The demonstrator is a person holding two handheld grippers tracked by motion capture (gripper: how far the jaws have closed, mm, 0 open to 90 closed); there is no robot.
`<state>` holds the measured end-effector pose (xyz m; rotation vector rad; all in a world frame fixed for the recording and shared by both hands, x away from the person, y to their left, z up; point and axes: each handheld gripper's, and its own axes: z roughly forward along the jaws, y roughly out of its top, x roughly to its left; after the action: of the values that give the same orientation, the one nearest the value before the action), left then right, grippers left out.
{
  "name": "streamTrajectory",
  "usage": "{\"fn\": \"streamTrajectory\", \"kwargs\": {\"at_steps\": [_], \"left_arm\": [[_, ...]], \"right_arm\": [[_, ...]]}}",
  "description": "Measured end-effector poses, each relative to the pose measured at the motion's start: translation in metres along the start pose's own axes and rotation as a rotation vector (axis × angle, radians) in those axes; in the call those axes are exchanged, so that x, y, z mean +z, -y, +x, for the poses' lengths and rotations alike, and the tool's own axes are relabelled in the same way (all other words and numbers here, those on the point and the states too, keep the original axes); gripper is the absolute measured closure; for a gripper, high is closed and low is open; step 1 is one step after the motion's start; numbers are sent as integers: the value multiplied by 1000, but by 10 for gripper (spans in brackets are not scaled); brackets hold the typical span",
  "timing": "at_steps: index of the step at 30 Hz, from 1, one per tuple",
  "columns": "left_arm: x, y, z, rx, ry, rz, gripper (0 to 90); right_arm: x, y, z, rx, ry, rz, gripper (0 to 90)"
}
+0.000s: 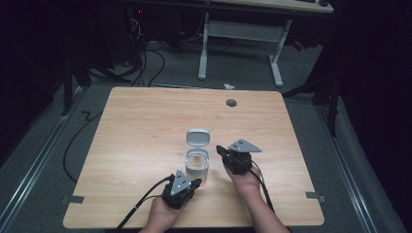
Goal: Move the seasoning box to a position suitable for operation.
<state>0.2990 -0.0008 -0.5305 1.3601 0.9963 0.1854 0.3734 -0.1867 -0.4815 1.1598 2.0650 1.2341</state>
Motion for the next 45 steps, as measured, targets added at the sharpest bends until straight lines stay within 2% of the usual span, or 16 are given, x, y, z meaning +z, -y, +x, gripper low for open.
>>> {"fn": "streamTrajectory", "kwargs": {"at_steps": [2, 3, 9, 11, 15, 22, 32, 45], "left_arm": [[1, 0, 0, -3, 2, 1, 898], [3, -2, 1, -17, 8, -2, 896], [4, -1, 4, -21, 17, -2, 879], [4, -2, 5, -40, 17, -6, 880], [3, -3, 6, -38, 13, -14, 900], [4, -4, 7, -62, 12, -3, 900], [5, -4, 8, -76, 11, 10, 900], [4, -4, 8, -73, 12, 9, 900]], "right_arm": [[2, -2, 0, 0, 2, -1, 900], [6, -6, -2, 3, 5, 1, 900], [13, -16, -3, 8, 5, 5, 900], [15, -23, -5, 18, -1, -7, 900], [18, -30, -4, 18, -1, -13, 900], [21, -47, 1, 3, 1, -41, 900], [23, -55, 0, 8, -15, -56, 900], [15, -57, 8, -33, -29, -68, 900]]}}
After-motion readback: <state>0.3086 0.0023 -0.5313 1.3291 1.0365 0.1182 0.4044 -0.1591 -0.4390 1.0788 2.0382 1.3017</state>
